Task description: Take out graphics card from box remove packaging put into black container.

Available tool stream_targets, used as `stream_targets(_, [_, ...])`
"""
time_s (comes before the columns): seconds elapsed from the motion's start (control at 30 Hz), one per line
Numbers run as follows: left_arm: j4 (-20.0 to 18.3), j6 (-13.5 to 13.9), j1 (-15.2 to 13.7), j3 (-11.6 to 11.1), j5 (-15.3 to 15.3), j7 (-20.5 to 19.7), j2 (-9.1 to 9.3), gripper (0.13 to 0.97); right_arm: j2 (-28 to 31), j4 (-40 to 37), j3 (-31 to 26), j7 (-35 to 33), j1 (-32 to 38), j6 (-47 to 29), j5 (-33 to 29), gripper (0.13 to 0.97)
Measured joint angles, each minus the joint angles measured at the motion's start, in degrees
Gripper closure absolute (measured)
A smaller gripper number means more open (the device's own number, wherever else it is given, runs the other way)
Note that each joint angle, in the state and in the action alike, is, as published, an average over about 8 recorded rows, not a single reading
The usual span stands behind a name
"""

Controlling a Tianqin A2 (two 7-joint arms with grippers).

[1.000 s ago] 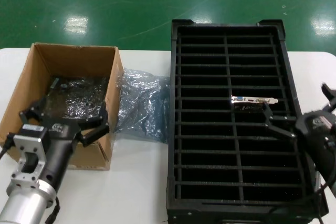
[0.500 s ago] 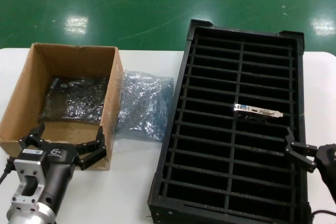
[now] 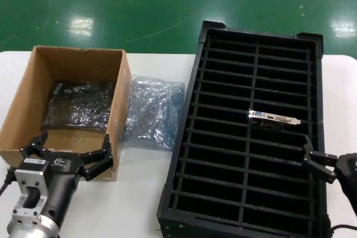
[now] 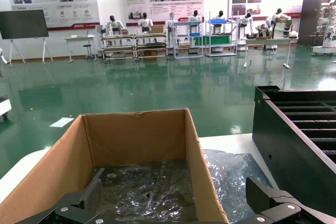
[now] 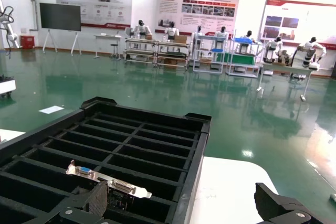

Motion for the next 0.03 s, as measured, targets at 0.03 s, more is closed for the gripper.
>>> stream_targets(0.03, [0.0,0.0,0.0,0.0,0.0,0.0,0.00,0.132,0.0,0.0,0.0,0.0,0.0,0.0,0.0,0.129])
